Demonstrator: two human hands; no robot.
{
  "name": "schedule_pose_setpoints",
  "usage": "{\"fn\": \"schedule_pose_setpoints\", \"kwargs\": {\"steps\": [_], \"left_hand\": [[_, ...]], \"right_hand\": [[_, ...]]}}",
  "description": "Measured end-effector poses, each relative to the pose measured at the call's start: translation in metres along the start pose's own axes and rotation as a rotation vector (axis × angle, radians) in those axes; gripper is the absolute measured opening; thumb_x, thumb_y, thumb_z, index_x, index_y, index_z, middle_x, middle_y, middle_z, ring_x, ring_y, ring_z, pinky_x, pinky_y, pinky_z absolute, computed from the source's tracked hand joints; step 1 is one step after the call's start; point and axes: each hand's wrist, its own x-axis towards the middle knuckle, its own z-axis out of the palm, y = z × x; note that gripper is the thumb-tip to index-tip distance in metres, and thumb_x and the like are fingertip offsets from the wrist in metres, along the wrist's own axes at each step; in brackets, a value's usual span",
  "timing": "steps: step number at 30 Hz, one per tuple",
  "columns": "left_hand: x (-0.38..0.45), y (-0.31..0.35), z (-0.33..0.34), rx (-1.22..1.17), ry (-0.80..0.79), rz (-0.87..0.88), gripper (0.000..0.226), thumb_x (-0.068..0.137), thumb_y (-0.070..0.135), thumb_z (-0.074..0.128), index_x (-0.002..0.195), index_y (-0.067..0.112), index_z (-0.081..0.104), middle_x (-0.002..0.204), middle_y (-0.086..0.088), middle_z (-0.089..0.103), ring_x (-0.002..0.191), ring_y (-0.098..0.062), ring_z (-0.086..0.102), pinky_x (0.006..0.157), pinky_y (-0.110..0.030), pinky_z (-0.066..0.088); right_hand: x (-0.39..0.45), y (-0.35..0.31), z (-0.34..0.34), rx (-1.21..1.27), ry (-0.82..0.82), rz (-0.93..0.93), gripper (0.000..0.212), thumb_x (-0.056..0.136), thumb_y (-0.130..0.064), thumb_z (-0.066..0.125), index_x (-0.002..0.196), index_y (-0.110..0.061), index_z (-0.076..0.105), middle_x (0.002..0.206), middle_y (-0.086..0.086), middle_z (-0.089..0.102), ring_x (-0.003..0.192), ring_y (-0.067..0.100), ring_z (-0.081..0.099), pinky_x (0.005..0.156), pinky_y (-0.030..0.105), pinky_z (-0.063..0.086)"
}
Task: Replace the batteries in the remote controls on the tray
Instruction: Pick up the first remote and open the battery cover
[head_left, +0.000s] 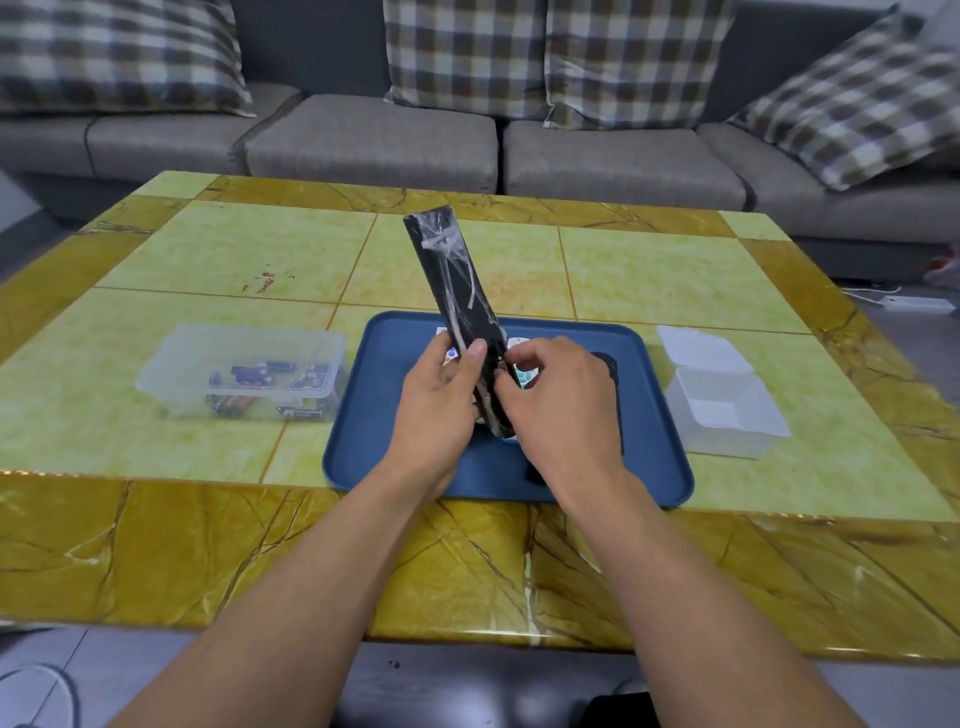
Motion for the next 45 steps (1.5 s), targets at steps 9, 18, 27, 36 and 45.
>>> {"fn": "schedule_pose_setpoints", "kwargs": {"steps": [9, 18, 27, 36, 45], "left_hand": [[0.006, -0.001, -0.001, -0.059, 0.015, -0.054, 0.025, 0.108, 0.025, 0.047, 0.123, 0.013, 0.063, 0.102, -0.001, 0.078, 0.097, -0.018, 0.074, 0.084, -0.04, 0.062], [0.008, -0.004, 0.012, -0.024, -0.027, -0.127, 0.025, 0.106, 0.04, 0.048, 0.12, 0.035, 0.068, 0.116, 0.013, 0.075, 0.111, -0.011, 0.07, 0.1, -0.044, 0.054], [0.016, -0.019, 0.01, 0.031, 0.034, -0.111, 0.067, 0.084, 0.066, 0.059, 0.14, 0.03, 0.059, 0.13, 0.012, 0.069, 0.121, -0.012, 0.065, 0.107, -0.043, 0.048], [0.019, -0.014, -0.022, 0.225, 0.311, -0.109, 0.036, 0.105, 0.045, 0.039, 0.109, 0.028, 0.071, 0.099, 0.009, 0.077, 0.096, -0.016, 0.072, 0.087, -0.041, 0.059], [0.017, -0.016, -0.077, 0.604, 0.332, -0.15, 0.039, 0.108, 0.032, 0.039, 0.137, 0.009, 0.053, 0.121, -0.011, 0.065, 0.097, -0.022, 0.059, 0.065, -0.027, 0.041]], "right_hand": [[0.02, 0.019, -0.028, 0.48, 0.179, 0.242, 0.008, 0.082, -0.026, 0.073, 0.089, -0.03, 0.073, 0.079, -0.013, 0.074, 0.075, 0.003, 0.071, 0.07, 0.02, 0.056], [0.032, 0.136, -0.083, -0.116, 0.204, 0.382, 0.016, 0.093, -0.015, 0.06, 0.105, -0.025, 0.063, 0.1, -0.001, 0.072, 0.087, 0.024, 0.063, 0.07, 0.03, 0.044], [0.031, 0.156, -0.076, -0.413, -0.179, 0.44, 0.038, 0.097, -0.016, 0.043, 0.124, -0.028, 0.068, 0.124, 0.003, 0.068, 0.112, 0.03, 0.06, 0.094, 0.037, 0.047], [0.032, 0.112, -0.074, -0.282, 0.141, 0.297, 0.025, 0.096, -0.017, 0.051, 0.103, -0.032, 0.07, 0.099, -0.005, 0.074, 0.085, 0.024, 0.066, 0.089, 0.041, 0.05], [0.017, 0.022, 0.0, -0.015, -0.161, 0.054, 0.019, 0.091, -0.022, 0.06, 0.097, -0.034, 0.074, 0.088, -0.017, 0.071, 0.068, 0.002, 0.062, 0.068, 0.025, 0.05]]}}
